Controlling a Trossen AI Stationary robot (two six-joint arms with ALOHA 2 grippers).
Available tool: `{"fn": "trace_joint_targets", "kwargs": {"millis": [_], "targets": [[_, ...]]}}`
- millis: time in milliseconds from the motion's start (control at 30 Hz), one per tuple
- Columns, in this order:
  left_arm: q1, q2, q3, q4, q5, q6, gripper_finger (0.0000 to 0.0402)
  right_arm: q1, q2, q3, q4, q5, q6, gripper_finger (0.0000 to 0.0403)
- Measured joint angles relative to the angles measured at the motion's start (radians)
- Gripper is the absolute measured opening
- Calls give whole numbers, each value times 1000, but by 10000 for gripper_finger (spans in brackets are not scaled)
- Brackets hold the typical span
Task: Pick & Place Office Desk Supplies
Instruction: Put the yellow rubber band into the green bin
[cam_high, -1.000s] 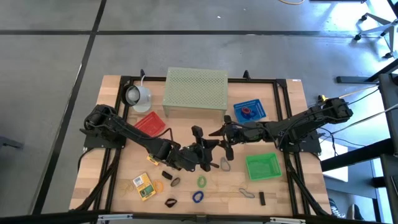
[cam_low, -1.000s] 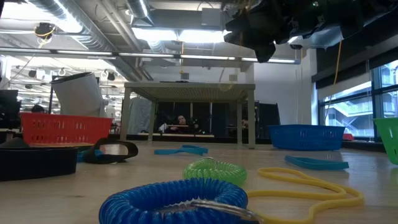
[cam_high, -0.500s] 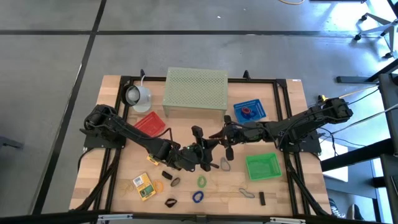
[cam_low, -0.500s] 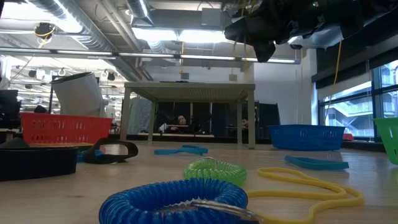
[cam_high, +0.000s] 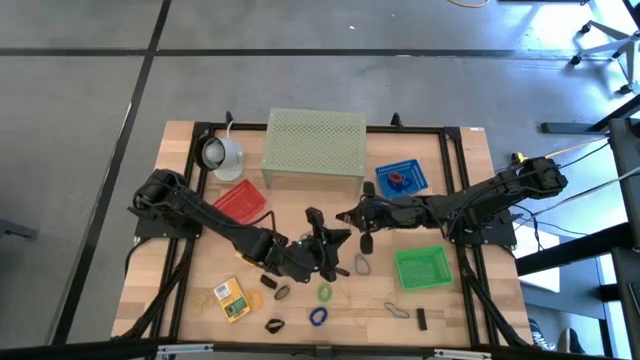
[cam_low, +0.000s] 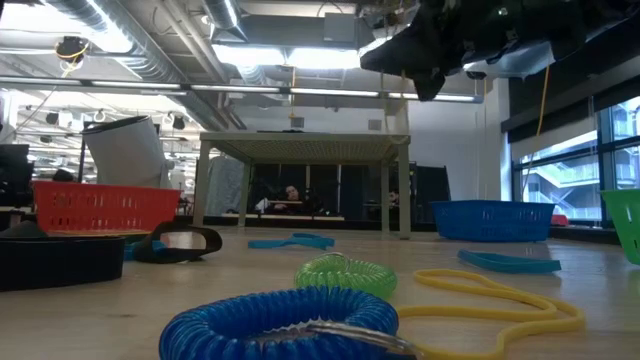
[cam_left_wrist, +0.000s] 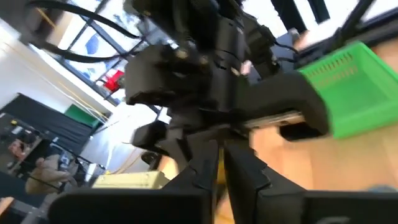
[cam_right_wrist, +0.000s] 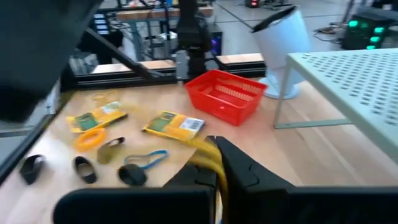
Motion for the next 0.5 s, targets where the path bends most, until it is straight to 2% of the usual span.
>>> {"fn": "trace_joint_targets", "kwargs": {"millis": [233, 367, 500], "targets": [[-11, 0, 0, -233, -7, -203, 96, 0, 0, 0, -64, 129, 2, 1], [-14, 0, 0, -322, -110, -246, 117, 0, -25, 0, -141, 181, 32, 1], [-14, 0, 0, -391, -193, -288, 120, 12, -102, 0, -236, 177, 150, 1]]}}
